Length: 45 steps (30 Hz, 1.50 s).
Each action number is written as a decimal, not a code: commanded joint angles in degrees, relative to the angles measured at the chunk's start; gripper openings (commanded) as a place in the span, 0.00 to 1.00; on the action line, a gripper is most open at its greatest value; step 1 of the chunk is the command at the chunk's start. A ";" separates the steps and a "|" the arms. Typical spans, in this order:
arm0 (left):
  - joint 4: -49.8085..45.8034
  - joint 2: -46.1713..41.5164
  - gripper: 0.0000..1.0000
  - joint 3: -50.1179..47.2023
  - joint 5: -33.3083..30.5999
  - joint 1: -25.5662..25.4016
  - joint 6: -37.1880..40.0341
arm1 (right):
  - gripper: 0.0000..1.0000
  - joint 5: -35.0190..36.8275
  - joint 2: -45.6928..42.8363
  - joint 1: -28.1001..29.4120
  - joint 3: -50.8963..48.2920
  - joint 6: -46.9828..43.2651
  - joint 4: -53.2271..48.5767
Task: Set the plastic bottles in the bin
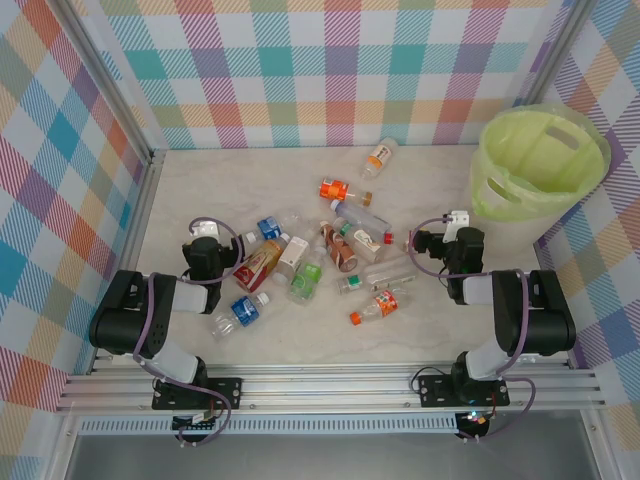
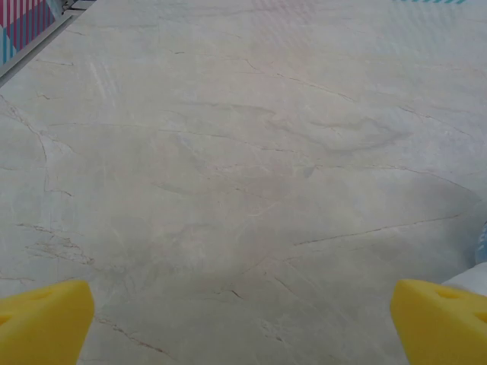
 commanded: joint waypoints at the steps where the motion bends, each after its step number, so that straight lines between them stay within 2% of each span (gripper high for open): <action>1: 1.00 -0.22 1.00 0.98 0.95 0.88 0.36 | 1.00 -0.04 -0.51 -0.12 -0.33 0.06 1.62; 23: 1.25 -0.35 1.00 0.90 1.00 0.85 0.36 | 1.00 -1.08 -0.66 -0.08 -0.50 -0.27 1.90; 26: -2.80 -2.16 1.00 2.34 1.62 0.90 0.47 | 1.00 -1.80 -2.70 -0.04 -1.00 -0.55 1.57; 30: -11.68 -7.78 1.00 4.73 2.14 0.90 1.01 | 1.00 -2.20 -10.13 -0.06 -0.78 -0.86 -5.27; 34: -17.50 -16.02 1.00 4.89 0.57 0.88 0.30 | 1.00 -5.20 -18.47 -0.11 1.69 1.07 -17.10; 36: -22.00 -20.80 1.00 5.56 -2.72 0.85 -3.35 | 1.00 -6.70 -21.62 -0.10 3.29 3.88 -22.37; 39: -33.89 -28.42 1.00 8.61 -5.76 0.90 -13.00 | 1.00 -10.10 -24.57 -0.01 5.50 8.40 -29.71; 45: -59.37 -36.14 1.00 15.12 -3.13 0.90 -33.86 | 1.00 -20.68 -22.97 0.30 13.19 6.64 -46.49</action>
